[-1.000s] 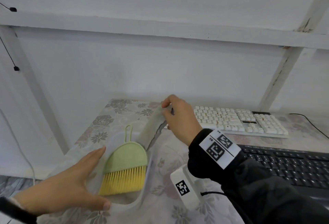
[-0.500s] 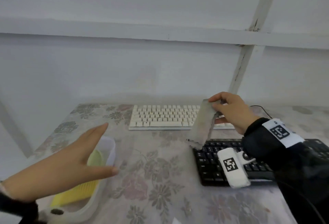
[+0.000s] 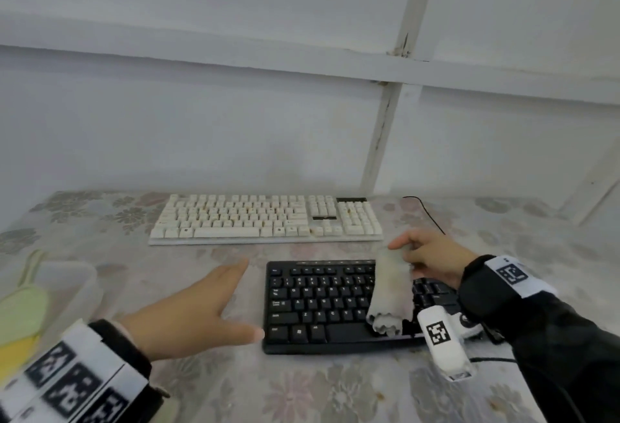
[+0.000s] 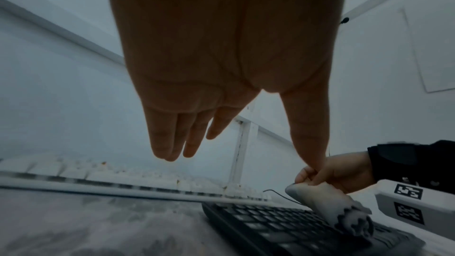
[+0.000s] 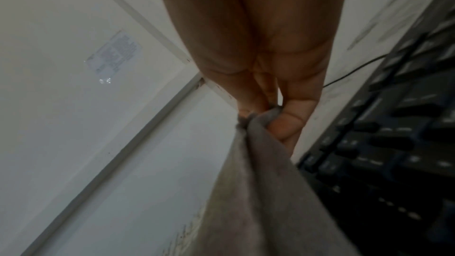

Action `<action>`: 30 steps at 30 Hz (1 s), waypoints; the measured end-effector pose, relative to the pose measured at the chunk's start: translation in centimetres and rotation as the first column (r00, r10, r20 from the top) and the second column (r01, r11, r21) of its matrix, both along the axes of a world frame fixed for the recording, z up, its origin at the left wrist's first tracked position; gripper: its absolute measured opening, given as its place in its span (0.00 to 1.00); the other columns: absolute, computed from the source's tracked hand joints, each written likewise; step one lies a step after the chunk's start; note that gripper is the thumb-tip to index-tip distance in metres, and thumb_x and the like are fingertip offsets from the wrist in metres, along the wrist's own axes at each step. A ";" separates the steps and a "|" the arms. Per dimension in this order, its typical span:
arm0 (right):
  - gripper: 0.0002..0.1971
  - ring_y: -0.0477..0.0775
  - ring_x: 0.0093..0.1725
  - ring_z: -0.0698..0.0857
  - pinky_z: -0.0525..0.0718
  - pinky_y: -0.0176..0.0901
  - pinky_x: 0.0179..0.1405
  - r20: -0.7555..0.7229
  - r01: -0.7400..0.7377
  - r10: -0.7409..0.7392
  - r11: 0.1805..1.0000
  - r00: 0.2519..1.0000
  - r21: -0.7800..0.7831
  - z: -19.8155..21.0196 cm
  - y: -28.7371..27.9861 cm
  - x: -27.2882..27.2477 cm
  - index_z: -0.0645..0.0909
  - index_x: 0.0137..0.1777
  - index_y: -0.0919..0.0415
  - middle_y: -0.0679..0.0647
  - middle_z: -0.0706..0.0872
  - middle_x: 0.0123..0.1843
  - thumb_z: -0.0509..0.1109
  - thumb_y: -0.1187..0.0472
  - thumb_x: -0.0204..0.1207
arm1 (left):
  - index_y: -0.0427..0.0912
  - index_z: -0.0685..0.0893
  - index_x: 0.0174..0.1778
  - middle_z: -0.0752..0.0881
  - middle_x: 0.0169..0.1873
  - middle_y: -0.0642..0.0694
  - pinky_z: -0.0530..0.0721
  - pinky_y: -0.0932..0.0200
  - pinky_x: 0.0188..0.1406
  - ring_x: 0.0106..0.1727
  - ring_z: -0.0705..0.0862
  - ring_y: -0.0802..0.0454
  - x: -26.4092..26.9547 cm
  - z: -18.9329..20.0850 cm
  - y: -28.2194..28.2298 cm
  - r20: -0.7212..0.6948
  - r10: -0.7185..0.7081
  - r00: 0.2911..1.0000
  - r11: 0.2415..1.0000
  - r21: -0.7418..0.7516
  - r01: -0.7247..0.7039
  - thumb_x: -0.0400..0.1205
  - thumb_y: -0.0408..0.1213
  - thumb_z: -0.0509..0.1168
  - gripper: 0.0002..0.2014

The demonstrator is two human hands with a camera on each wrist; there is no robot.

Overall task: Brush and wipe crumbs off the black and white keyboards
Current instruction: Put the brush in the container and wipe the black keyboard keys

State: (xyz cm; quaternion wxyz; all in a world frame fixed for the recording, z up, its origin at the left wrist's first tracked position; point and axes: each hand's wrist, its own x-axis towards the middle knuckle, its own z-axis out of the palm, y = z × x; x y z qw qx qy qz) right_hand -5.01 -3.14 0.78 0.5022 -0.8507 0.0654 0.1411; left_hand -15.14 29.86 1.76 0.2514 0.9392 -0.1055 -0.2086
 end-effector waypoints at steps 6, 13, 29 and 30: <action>0.15 0.49 0.36 0.79 0.81 0.31 0.28 0.046 -0.168 0.182 0.961 0.982 -0.220 -0.8 0.7 0.3 0.77 0.55 0.60 0.56 0.77 0.48 0.61 0.79 0.75 | 0.56 0.39 0.80 0.49 0.76 0.66 0.56 0.64 0.76 0.72 0.54 0.69 0.4 -0.5 -3.7 -0.040 0.025 0.999 0.999 0.022 -0.024 0.63 0.73 0.63 0.56; 0.13 0.53 0.59 0.74 0.72 0.37 0.56 0.180 -0.267 0.465 0.737 0.867 -0.621 -0.3 1.2 -0.2 0.77 0.62 0.60 0.52 0.72 0.59 0.58 0.68 0.81 | 0.56 0.39 0.81 0.48 0.80 0.60 0.61 0.64 0.75 0.77 0.58 0.61 1.4 -1.5 -5.4 -0.064 0.043 0.997 0.999 0.023 -0.041 0.48 0.79 0.58 0.66; 0.06 0.60 0.55 0.76 0.77 0.41 0.48 -0.209 -0.513 0.586 0.417 0.783 -0.750 1.8 3.9 -2.5 0.74 0.54 0.68 0.62 0.73 0.54 0.60 0.72 0.79 | 0.41 0.30 0.79 0.37 0.81 0.52 0.59 0.67 0.74 0.81 0.52 0.55 2.1 -2.2 -7.3 -0.127 0.098 0.987 0.985 0.152 -0.078 0.65 0.60 0.72 0.64; 0.13 0.61 0.62 0.77 0.77 0.44 0.57 -0.202 -0.514 0.584 0.435 0.786 -0.740 2.2 3.8 -2.1 0.76 0.62 0.69 0.64 0.77 0.60 0.59 0.72 0.80 | 0.40 0.30 0.79 0.36 0.81 0.51 0.58 0.66 0.74 0.81 0.51 0.55 2.1 -2.3 -7.2 -0.121 0.100 0.988 0.986 0.147 -0.082 0.69 0.58 0.72 0.62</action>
